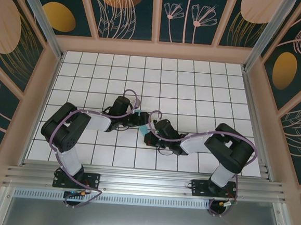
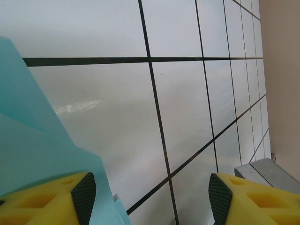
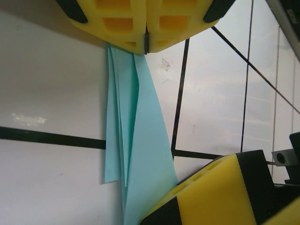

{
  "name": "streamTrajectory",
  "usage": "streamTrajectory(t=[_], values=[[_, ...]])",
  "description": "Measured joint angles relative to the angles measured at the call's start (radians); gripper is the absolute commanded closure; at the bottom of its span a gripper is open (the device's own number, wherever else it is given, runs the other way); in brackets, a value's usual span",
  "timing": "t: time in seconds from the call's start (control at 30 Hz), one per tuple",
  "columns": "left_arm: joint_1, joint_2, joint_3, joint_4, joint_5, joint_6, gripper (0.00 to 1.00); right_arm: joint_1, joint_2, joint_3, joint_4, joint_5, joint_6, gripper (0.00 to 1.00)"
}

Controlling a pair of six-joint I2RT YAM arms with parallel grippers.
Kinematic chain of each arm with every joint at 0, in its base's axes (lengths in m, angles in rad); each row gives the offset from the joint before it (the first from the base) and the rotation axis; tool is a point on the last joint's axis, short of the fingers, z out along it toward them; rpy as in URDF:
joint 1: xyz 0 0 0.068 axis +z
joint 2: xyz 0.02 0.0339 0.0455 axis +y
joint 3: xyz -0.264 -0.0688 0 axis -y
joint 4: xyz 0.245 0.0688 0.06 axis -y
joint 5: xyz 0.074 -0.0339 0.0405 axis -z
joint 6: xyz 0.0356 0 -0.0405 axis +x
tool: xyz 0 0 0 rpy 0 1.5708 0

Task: Fold a paper plane with a square sheet of paper (pick it up from the middle)
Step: Fold the wing for the fifth time at the center of the table.

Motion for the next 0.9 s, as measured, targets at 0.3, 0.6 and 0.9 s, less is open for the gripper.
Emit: streamTrajectory(t=[0.3, 0.6, 0.9], values=[[-0.002, 0.001, 0.002, 0.0, 0.001, 0.0, 0.33, -0.05, -0.102, -0.01, -0.037, -0.088, 0.013, 0.96], [-0.002, 0.002, 0.007, -0.008, 0.001, 0.0, 0.33, -0.101, -0.071, -0.009, 0.06, -0.16, 0.062, 0.95], [-0.002, 0.007, 0.01, -0.017, -0.006, 0.0, 0.4, -0.093, -0.006, 0.019, 0.09, -0.119, 0.129, 0.98]])
